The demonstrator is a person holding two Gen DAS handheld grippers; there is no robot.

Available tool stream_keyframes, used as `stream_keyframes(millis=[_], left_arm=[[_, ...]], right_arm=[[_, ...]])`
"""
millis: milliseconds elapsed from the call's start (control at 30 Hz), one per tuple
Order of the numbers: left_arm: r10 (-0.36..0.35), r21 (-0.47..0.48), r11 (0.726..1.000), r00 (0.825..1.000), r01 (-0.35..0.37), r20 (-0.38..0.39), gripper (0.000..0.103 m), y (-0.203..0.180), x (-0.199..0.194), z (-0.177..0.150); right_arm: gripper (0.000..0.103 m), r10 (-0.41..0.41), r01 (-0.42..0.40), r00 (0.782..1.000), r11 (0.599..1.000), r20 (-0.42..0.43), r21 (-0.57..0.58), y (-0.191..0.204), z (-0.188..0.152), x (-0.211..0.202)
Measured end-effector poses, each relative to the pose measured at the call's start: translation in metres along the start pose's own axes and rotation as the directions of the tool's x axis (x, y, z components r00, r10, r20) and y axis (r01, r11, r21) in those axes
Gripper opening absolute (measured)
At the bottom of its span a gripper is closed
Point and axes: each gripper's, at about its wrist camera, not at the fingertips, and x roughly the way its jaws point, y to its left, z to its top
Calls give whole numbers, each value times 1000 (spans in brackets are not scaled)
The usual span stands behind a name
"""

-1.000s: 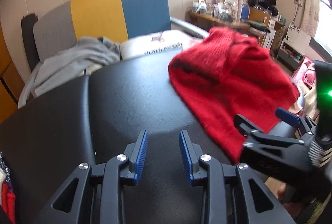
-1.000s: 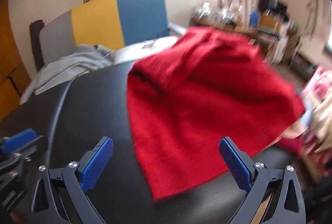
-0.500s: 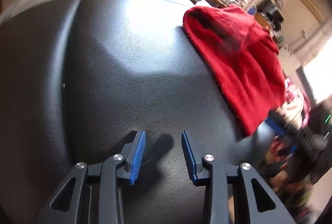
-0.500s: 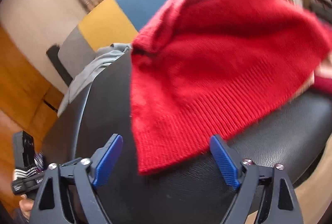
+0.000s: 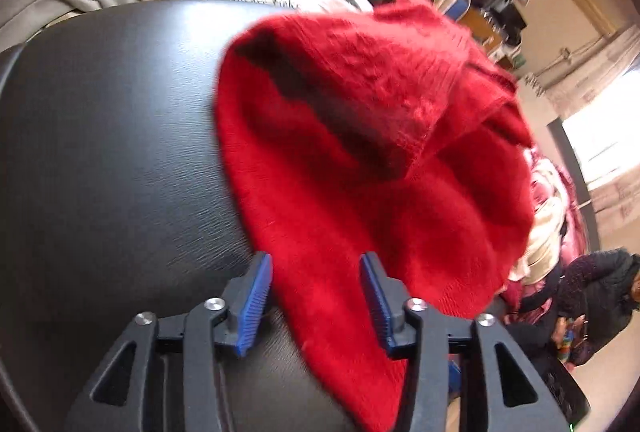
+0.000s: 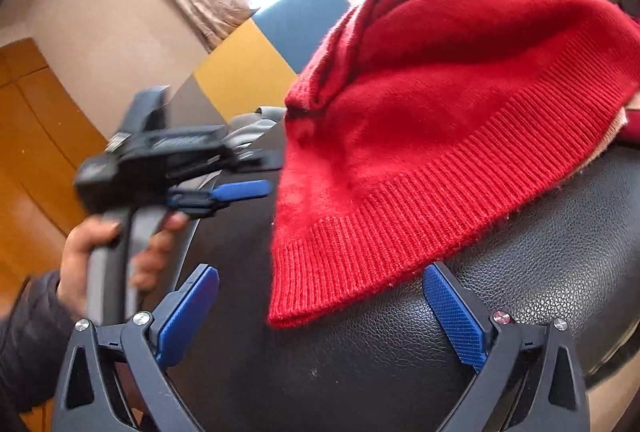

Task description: Fold clothes

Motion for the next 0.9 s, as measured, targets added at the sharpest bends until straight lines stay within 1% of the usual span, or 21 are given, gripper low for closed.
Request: stream_keyframes(millis=[33, 100, 133, 167, 200, 233, 267, 300, 333, 433, 467, 567, 633, 700, 733, 767, 800, 833, 900], left_arm=[[18, 11, 1000, 1000, -18, -3, 51, -1, 6, -2], [34, 51, 998, 999, -36, 28, 50, -6, 7, -10], [57, 78, 995, 998, -60, 40, 44, -8, 4, -15], [91, 108, 990, 995, -95, 48, 16, -9, 1, -22], [87, 118, 989, 995, -92, 45, 8, -7, -3, -28], [58, 97, 993, 997, -63, 45, 9, 2, -10, -34], [28, 63, 998, 998, -32, 53, 9, 14, -19, -41], [-2, 30, 1000, 998, 0, 62, 9, 25, -28, -48], [-33, 2, 999, 997, 33, 67, 9, 36, -36, -56], [-129, -68, 989, 988, 135, 79, 10, 67, -61, -85], [-144, -75, 986, 986, 150, 83, 10, 74, -69, -95], [-150, -70, 985, 985, 156, 83, 10, 88, -84, -123], [-176, -78, 980, 981, 183, 86, 10, 93, -91, -145], [-198, -86, 975, 977, 204, 81, 12, 102, -102, -162], [-206, -90, 973, 975, 213, 77, 14, 107, -108, -169], [-215, -93, 971, 974, 222, 74, 14, 112, -113, -177], [-214, -96, 971, 974, 220, 73, 14, 118, -119, -182], [-205, -98, 972, 976, 212, 73, 16, 125, -126, -185], [-186, -103, 976, 980, 193, 74, 18, 138, -138, -194]], right_arm=[[103, 2, -2, 1000, 1000, 0, -9, 0, 0, 0], [103, 3, -3, 1000, 1000, -2, -24, 2, 2, 2], [103, 0, 0, 1000, 1000, -7, -24, 2, 5, 1], [102, -6, 5, 1000, 1000, -14, -21, 1, 11, 0], [97, -11, 11, 1000, 1000, -21, -17, 0, 16, -1], [85, -17, 16, 999, 1000, -28, -14, -1, 22, -2], [78, -16, 15, 1000, 1000, -20, -9, -2, 30, -3], [68, -11, 11, 1000, 1000, -2, -3, -4, 40, -3], [64, -6, 6, 1000, 1000, 16, 3, -6, 50, -4], [62, 7, -9, 996, 1000, 89, 25, -10, 92, 4], [62, 15, -19, 993, 999, 115, 35, -10, 108, 9], [63, 22, -33, 988, 997, 150, 73, -11, 150, 35], [63, -1, -16, 991, 992, 132, 123, -12, 173, 61], [63, 4, -21, 995, 985, 97, 170, -16, 184, 86], [59, -4, -12, 997, 981, 83, 193, -18, 188, 99], [50, -10, -5, 998, 978, 69, 210, -17, 188, 109], [17, -11, -2, 998, 975, 54, 224, -16, 187, 116], [11, -11, 2, 999, 971, 39, 237, -14, 186, 124], [11, 7, -12, 1000, 979, 27, 204, 0, 184, 129]])
